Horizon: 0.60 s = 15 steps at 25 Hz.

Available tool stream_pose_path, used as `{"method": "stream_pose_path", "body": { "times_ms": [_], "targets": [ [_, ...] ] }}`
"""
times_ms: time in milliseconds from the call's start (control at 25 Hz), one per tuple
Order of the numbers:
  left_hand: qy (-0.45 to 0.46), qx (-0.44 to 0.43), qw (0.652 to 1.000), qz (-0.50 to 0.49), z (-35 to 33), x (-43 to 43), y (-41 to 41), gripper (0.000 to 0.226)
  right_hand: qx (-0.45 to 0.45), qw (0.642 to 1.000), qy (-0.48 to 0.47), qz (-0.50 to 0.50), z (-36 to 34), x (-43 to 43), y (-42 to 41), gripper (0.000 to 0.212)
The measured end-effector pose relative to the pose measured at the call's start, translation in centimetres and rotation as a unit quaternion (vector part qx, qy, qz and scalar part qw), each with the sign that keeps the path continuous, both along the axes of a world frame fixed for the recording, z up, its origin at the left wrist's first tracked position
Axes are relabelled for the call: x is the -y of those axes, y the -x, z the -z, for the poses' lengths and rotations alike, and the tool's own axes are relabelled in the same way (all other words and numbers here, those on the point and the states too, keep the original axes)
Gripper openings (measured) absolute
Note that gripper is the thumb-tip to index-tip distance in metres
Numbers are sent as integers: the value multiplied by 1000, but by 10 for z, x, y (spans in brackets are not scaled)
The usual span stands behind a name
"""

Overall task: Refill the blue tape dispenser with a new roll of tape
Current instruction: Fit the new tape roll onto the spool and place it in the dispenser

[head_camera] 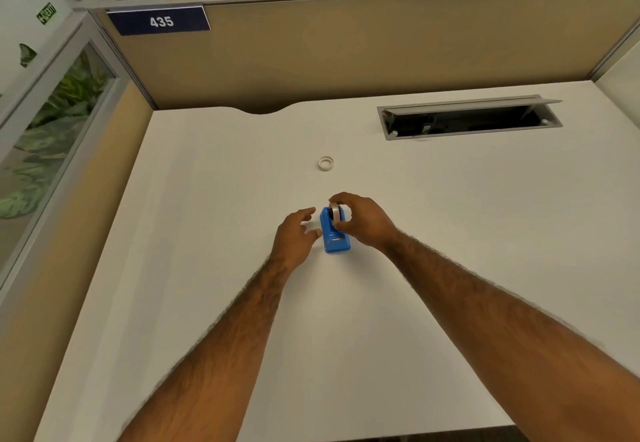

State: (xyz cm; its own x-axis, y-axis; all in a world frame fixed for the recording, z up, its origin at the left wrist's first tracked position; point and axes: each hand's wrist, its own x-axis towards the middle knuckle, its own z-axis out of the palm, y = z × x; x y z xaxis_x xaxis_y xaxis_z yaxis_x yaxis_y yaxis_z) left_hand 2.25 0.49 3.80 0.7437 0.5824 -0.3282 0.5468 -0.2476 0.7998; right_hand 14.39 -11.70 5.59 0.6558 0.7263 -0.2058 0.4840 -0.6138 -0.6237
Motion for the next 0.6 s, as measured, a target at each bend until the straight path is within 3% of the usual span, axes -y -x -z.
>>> {"method": "stream_pose_path", "body": {
  "times_ms": [280, 600],
  "targets": [
    [-108, -43, 990, 78, 17, -1, 9, 74, -11, 1000, 20, 3, 4, -6, -5, 52],
    [-138, -56, 983, 104, 22, -1, 11, 75, -17, 1000, 20, -4, 4, -6, -6, 53]
  ]
}}
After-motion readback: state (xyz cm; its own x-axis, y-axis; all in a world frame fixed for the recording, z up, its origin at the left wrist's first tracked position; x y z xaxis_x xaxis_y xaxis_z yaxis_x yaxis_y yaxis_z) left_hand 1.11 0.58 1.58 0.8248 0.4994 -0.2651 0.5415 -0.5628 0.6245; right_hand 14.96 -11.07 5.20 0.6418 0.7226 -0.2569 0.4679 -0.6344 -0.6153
